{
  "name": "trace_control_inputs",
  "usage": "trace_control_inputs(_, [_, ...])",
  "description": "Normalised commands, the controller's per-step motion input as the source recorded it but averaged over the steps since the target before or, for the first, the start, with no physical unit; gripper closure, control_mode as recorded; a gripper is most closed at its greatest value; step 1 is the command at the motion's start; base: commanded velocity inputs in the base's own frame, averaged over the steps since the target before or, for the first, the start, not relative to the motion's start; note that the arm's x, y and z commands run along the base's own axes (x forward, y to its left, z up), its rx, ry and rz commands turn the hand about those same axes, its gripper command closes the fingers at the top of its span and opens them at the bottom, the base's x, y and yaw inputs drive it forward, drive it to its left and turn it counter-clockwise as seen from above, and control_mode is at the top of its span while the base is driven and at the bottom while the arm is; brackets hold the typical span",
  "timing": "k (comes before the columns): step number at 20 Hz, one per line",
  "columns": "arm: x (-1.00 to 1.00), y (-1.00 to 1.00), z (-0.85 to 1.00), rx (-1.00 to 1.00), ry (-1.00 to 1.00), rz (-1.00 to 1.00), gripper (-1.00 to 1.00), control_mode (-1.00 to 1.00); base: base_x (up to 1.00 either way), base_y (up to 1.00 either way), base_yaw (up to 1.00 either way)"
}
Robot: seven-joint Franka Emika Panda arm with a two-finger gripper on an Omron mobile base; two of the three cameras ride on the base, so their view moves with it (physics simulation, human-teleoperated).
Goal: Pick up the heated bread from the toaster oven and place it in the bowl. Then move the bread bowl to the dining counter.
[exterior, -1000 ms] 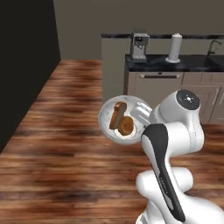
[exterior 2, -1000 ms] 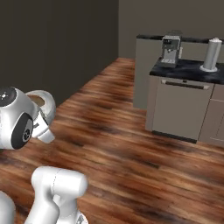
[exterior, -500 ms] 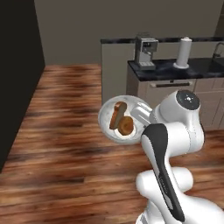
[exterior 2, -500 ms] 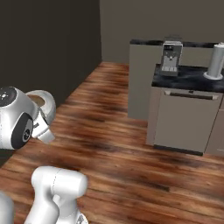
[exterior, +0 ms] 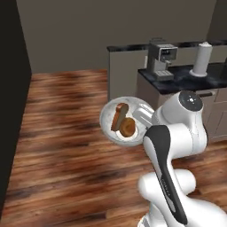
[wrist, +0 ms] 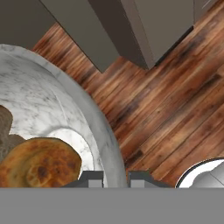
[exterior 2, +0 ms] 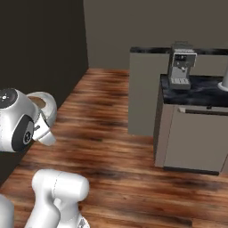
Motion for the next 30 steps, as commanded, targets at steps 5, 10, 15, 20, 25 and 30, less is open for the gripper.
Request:
trace_control_inputs(5, [0.00, 0.00, 0.00, 0.00, 0.00, 0.00, 1.00, 1.00, 1.00, 0.78, -0.26])
trace_control_inputs(10, [0.00, 0.00, 0.00, 0.00, 0.00, 0.00, 1.00, 1.00, 1.00, 0.84, -0.27])
trace_control_inputs(15, [0.00, 0.00, 0.00, 0.00, 0.00, 0.00, 1.00, 1.00, 1.00, 0.87, -0.27])
trace_control_inputs(20, [0.00, 0.00, 0.00, 0.00, 0.00, 0.00, 1.00, 1.00, 1.00, 0.87, -0.33])
trace_control_inputs(25, [0.00, 0.00, 0.00, 0.00, 0.00, 0.00, 1.00, 1.00, 1.00, 0.89, -0.35])
trace_control_inputs(30, [0.00, 0.00, 0.00, 0.00, 0.00, 0.00, 1.00, 1.00, 1.00, 0.90, -0.36])
